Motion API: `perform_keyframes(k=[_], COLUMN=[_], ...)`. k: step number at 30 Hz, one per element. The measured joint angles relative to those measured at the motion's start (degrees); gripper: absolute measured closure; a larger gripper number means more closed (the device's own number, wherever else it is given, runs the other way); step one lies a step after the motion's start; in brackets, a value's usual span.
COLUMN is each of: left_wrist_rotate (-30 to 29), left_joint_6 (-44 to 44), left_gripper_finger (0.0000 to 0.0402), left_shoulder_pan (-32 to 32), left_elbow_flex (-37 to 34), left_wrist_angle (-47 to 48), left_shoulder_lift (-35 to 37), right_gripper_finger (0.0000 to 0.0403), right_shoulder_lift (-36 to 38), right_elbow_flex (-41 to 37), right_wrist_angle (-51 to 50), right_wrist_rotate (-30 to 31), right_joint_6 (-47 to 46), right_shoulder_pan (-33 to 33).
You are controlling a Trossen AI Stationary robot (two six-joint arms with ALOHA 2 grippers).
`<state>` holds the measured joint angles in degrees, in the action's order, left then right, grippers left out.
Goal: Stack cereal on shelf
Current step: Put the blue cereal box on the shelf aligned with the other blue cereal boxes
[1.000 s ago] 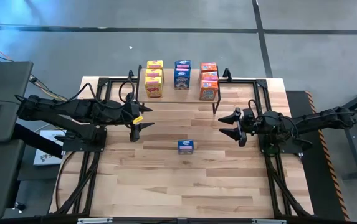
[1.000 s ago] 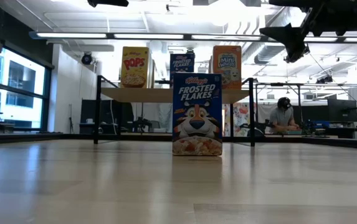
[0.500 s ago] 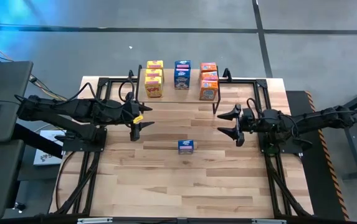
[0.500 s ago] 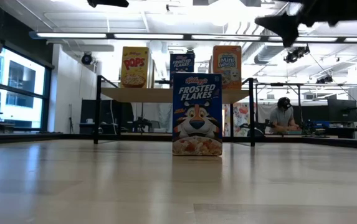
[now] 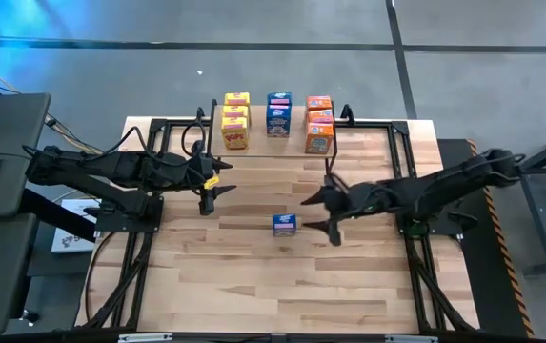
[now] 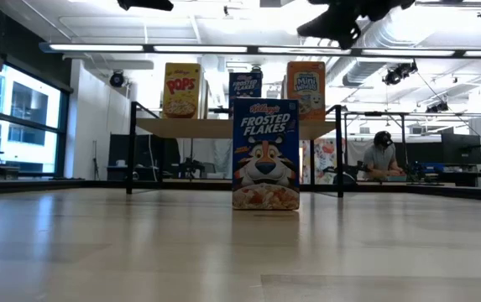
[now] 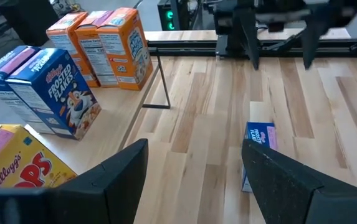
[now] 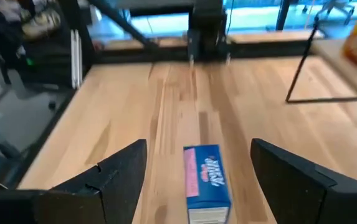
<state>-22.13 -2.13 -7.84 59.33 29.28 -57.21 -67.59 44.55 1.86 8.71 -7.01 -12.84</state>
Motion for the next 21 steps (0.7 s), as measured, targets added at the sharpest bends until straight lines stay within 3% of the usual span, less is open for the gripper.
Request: perform_keyframes(k=[8,21], left_wrist_rotate=[0.00,-0.06], left_joint_6=[1.29,1.29], left_gripper_finger=[0.0151,0.0151], left_shoulder_pan=[0.00,0.00], left_elbow_flex=[0.00,0.00], left_wrist_angle=[0.06,0.07], left_shoulder_lift=[0.00,0.00], right_gripper_finger=[0.0123,0.0123], right_shoulder_lift=[-10.39,-17.21], right_elbow_flex=[4.26,5.80], right_wrist_angle=[-0.47,-0.55], right_wrist_rotate=[1.09,2.81], right_joint_6=[2.10,2.70], right_shoulder_pan=[-0.83,-0.25])
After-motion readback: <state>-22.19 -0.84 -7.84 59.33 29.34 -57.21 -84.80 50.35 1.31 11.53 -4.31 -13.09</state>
